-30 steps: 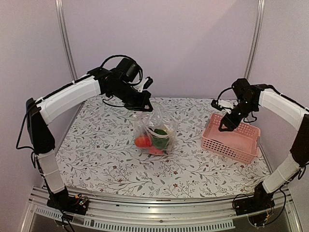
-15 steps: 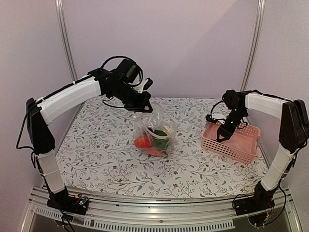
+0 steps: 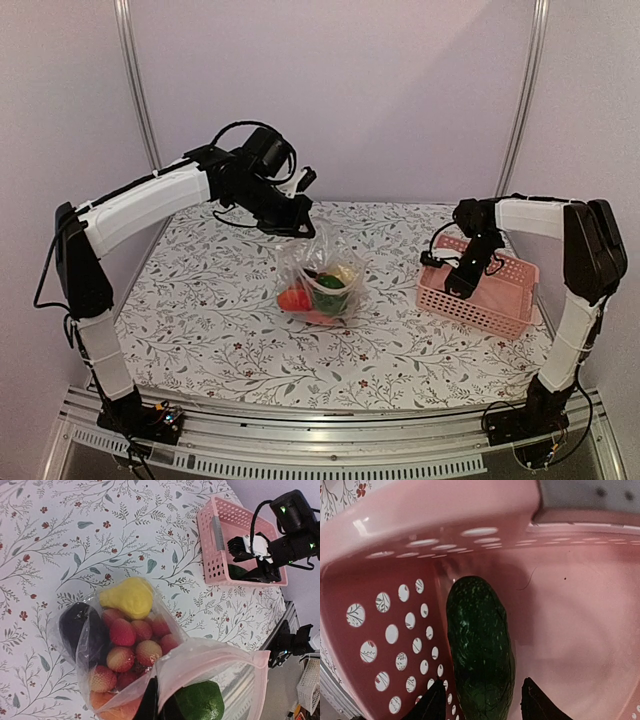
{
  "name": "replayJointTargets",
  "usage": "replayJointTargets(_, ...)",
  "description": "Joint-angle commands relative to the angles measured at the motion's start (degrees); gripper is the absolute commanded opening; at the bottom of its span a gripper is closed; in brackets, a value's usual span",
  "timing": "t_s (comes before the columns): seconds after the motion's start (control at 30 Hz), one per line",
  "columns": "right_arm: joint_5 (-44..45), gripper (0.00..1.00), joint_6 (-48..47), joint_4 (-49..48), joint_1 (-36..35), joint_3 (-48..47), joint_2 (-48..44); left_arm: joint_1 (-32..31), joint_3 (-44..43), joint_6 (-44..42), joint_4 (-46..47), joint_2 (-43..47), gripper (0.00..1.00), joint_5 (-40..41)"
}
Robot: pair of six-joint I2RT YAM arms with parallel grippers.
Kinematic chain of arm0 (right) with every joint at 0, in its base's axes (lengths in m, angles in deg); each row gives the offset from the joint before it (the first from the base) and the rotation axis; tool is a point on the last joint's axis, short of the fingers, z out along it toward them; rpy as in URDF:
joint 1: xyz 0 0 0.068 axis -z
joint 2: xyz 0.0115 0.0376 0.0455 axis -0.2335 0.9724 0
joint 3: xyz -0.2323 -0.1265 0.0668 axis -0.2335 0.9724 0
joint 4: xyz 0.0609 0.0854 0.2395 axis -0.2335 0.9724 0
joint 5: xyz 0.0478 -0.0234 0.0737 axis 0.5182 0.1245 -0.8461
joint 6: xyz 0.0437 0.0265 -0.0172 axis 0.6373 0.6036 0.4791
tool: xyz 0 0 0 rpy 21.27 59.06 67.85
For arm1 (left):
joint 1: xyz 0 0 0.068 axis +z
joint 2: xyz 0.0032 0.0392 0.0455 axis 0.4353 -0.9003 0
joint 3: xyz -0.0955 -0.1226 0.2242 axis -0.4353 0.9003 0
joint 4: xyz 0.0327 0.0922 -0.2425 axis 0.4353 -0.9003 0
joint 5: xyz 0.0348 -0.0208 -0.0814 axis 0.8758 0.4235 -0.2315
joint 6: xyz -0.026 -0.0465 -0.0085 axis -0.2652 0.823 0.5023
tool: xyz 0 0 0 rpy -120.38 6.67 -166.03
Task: Place the food in the zip-top bag and seal the zipper
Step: Pick up the fake vegetable from the bin.
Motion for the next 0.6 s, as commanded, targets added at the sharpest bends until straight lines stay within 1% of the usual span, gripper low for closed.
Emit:
replayJointTargets(0.0,-1.79,0.49,-1.15,-0.65,0.04,-0.82,3.08,0.80,0.62,0.17,1.18,2.04,0.00,-0.28)
replayJointTargets(0.17,-1.16,0.39,-1.15,-0.70,0.04,-1.73,4.17,0.80,0.93,0.23,1.18,2.24,0.00,-0.15)
replayJointTargets(0.37,-0.61,0.26,-0.92,0.00,0.65,-3.46,1.99,0.79,1.11,0.07,1.18,2.26,0.00,-0.24)
replayJointTargets(0.47,0.15,0.21,-0.92,0.50,1.23,-4.10,0.65,0.79,1.04,-0.17,1.16,2.19,0.00,-0.24)
replayJointTargets(0.57,0.46,0.19,-0.92,1.24,1.43,-4.53,-0.75,0.79,1.02,-0.39,1.18,2.27,0.00,-0.15)
